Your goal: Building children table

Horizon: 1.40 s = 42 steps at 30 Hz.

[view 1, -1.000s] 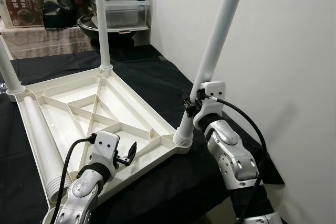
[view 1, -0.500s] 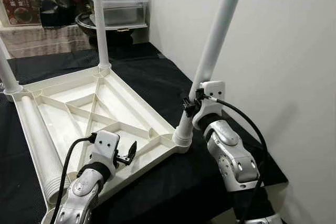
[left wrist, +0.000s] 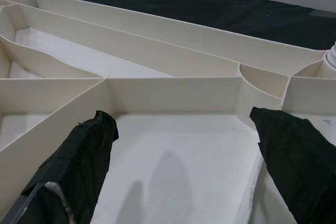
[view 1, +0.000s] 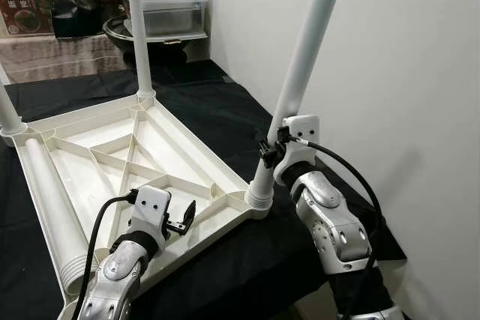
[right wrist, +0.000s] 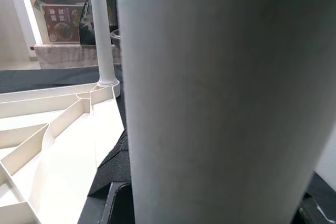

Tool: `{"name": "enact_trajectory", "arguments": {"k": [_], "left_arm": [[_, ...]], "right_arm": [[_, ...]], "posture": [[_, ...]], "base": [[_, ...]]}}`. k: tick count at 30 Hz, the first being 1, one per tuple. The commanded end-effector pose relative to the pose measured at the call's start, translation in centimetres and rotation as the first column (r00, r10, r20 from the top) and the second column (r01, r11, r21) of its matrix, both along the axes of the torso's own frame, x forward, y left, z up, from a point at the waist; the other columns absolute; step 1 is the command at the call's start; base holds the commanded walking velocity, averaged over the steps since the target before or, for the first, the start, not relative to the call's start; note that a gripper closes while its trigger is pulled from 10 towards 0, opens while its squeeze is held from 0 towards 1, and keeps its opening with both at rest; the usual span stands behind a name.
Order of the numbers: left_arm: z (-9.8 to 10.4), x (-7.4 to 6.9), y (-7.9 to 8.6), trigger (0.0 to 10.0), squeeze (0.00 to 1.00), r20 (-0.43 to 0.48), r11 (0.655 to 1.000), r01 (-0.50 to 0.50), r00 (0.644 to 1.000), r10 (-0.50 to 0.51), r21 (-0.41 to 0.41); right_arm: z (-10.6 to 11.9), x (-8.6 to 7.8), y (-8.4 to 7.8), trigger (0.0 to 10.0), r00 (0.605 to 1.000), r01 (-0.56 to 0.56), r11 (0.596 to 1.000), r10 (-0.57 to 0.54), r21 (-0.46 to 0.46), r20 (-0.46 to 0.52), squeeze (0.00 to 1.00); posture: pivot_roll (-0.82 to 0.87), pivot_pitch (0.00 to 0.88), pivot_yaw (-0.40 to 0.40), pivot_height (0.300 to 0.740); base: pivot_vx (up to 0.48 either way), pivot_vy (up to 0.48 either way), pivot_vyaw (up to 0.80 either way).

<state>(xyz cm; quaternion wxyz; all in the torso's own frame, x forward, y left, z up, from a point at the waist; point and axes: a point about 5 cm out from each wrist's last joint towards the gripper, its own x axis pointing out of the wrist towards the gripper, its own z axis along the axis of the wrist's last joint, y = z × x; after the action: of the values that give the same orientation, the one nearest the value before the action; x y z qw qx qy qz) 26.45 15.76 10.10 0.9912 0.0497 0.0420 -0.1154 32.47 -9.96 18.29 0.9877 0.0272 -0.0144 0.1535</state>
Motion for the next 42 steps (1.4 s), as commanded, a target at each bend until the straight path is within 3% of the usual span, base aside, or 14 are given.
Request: {"name": "enact_trajectory", "arguments": {"k": [1, 7, 8, 9, 10, 13, 18, 21, 25, 31, 38, 42], "left_arm": [[-0.4, 0.0, -0.1, 10.0, 0.00, -0.017, 1.000, 0.005, 1.000, -0.005, 0.008], [-0.5, 0.0, -0.1, 10.0, 0.00, -0.016, 1.000, 0.005, 1.000, -0.005, 0.008], [-0.5, 0.0, -0.1, 10.0, 0.00, -0.015, 1.000, 0.006, 1.000, -0.006, 0.009], [-0.5, 0.0, -0.1, 10.0, 0.00, -0.015, 1.000, 0.006, 1.000, -0.006, 0.009], [-0.5, 0.1, -0.1, 10.0, 0.00, -0.015, 1.000, 0.006, 1.000, -0.006, 0.009], [-0.5, 0.1, -0.1, 10.0, 0.00, -0.015, 1.000, 0.006, 1.000, -0.006, 0.009], [-0.5, 0.1, 0.0, 10.0, 0.00, -0.017, 1.000, 0.007, 1.000, -0.007, 0.011], [-0.5, 0.1, -0.1, 10.0, 0.00, -0.016, 1.000, 0.009, 1.000, -0.009, 0.011], [-0.5, 0.2, -0.1, 10.0, 0.00, -0.016, 1.000, 0.012, 1.000, -0.012, 0.010], [-0.6, 0.2, 0.1, 10.0, 0.00, -0.015, 1.000, 0.007, 1.000, -0.007, 0.013], [-0.6, 0.1, 0.2, 10.0, 0.00, -0.014, 1.000, 0.007, 1.000, -0.007, 0.014], [-0.5, 0.1, 0.1, 10.0, 0.00, -0.008, 1.000, 0.017, 1.000, -0.017, 0.015]], "right_arm": [[-4.4, -0.5, -1.0, 10.0, 0.978, 0.024, 0.997, -0.040, -0.076, -0.207, 0.00], [-4.0, -0.4, -1.0, 10.0, 0.981, 0.025, 0.997, -0.038, -0.075, -0.189, 0.00], [-3.4, -0.5, -1.1, 10.0, 0.987, 0.031, 0.997, -0.042, -0.074, -0.156, 0.51], [-3.4, -0.5, -1.1, 10.0, 0.987, 0.031, 0.997, -0.042, -0.074, -0.156, 0.51], [-3.2, -0.5, -1.2, 10.0, 0.989, 0.035, 0.996, -0.046, -0.077, -0.142, 1.00], [-3.0, -0.5, -1.2, 10.0, 0.991, 0.036, 0.997, -0.044, -0.072, -0.125, 1.00], [0.0, -0.8, -1.5, 10.0, 0.997, 0.051, 0.999, -0.051, 0.005, 0.062, 1.00], [0.6, -1.0, -1.5, 10.0, 0.994, 0.040, 0.998, -0.043, 0.039, 0.097, 1.00], [0.3, -1.0, -1.5, 10.0, 0.996, 0.031, 0.997, -0.037, 0.070, 0.076, 1.00], [-2.0, -0.7, -1.9, 10.0, 0.991, 0.056, 0.981, -0.031, 0.186, -0.130, 1.00], [-2.6, -0.5, -2.1, 10.0, 0.983, 0.062, 0.969, -0.018, 0.240, -0.182, 1.00], [-2.8, -0.5, -1.3, 10.0, 0.967, 0.040, 0.941, 0.047, 0.337, -0.248, 1.00]], "posture": [[0.00, 0.000, -0.082, 0.740], [0.00, 0.000, -0.082, 0.740], [0.00, 0.000, -0.082, 0.740], [0.00, 0.000, -0.082, 0.740], [0.00, 0.000, -0.081, 0.740], [0.00, 0.000, -0.081, 0.740], [0.00, 0.000, -0.079, 0.740], [0.00, 0.000, -0.079, 0.740], [-0.01, 0.000, -0.075, 0.740], [0.00, 0.000, -0.081, 0.740], [0.00, 0.000, -0.080, 0.740], [0.00, 0.000, -0.078, 0.740]], "base": [[0.000, 0.000, 0.00], [0.000, 0.000, 0.00], [0.000, 0.000, 0.00], [0.000, 0.000, 0.00], [0.000, 0.000, 0.00], [0.000, 0.000, 0.00], [0.000, 0.000, 0.00], [0.000, 0.000, 0.00], [0.000, 0.000, 0.00], [0.000, 0.000, 0.00], [0.000, 0.000, 0.00], [0.000, 0.000, 0.00]]}}
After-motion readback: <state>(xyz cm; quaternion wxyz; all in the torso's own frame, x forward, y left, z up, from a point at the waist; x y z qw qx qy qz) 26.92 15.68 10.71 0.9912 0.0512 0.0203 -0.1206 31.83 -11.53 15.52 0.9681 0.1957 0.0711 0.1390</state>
